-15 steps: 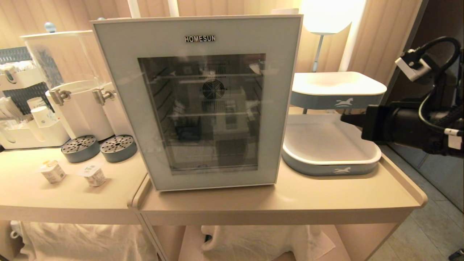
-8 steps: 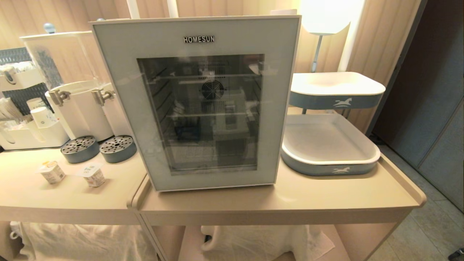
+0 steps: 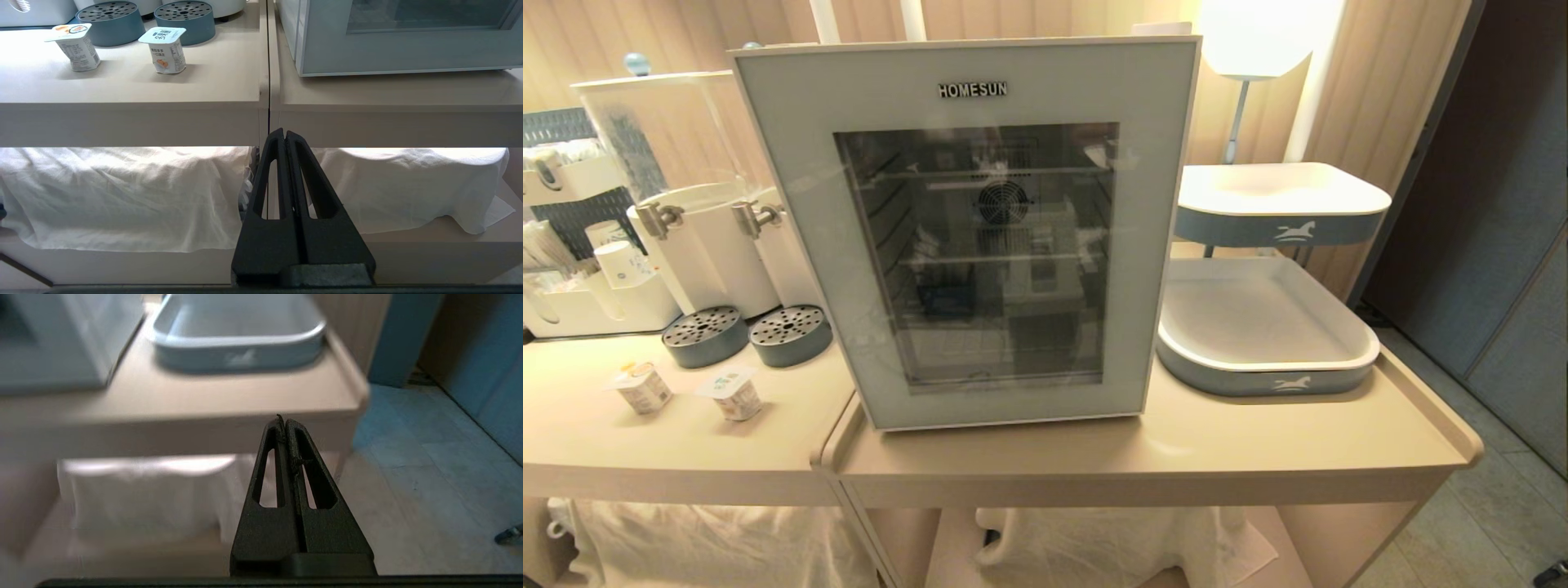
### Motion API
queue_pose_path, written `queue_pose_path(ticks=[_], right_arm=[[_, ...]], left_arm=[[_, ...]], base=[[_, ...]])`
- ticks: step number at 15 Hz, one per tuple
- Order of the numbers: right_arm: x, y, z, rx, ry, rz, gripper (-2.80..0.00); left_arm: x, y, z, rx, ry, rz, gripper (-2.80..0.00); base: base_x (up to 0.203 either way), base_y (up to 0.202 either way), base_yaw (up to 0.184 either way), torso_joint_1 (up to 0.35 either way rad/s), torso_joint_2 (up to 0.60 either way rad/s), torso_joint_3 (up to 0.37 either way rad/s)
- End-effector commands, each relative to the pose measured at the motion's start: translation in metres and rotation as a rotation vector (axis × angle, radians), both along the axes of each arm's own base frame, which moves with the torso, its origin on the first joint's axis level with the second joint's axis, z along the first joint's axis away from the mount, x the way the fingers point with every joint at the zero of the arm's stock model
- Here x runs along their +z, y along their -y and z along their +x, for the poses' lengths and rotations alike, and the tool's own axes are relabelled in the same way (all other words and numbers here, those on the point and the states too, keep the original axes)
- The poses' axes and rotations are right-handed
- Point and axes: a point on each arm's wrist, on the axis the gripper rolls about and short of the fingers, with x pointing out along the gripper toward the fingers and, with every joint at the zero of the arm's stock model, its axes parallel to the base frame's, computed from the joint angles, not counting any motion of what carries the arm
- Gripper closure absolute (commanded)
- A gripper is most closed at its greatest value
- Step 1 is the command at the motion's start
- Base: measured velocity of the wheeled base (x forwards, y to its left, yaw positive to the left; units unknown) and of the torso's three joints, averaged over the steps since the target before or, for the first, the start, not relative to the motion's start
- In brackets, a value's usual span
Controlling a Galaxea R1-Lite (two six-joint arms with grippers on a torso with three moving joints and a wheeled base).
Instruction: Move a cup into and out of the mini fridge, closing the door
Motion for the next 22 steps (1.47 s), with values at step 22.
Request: queue_pose_path(ticks=[22], right_arm=[[-0.0081,-0.0026,-0.0004,0.088,0.004,0.022,0.00]], left_arm=[[0.0002,0.0000,-0.0001,-0.002,0.000,0.001,0.00]], base=[[0.000,0.095,0.001,0.001,0.00,0.002]])
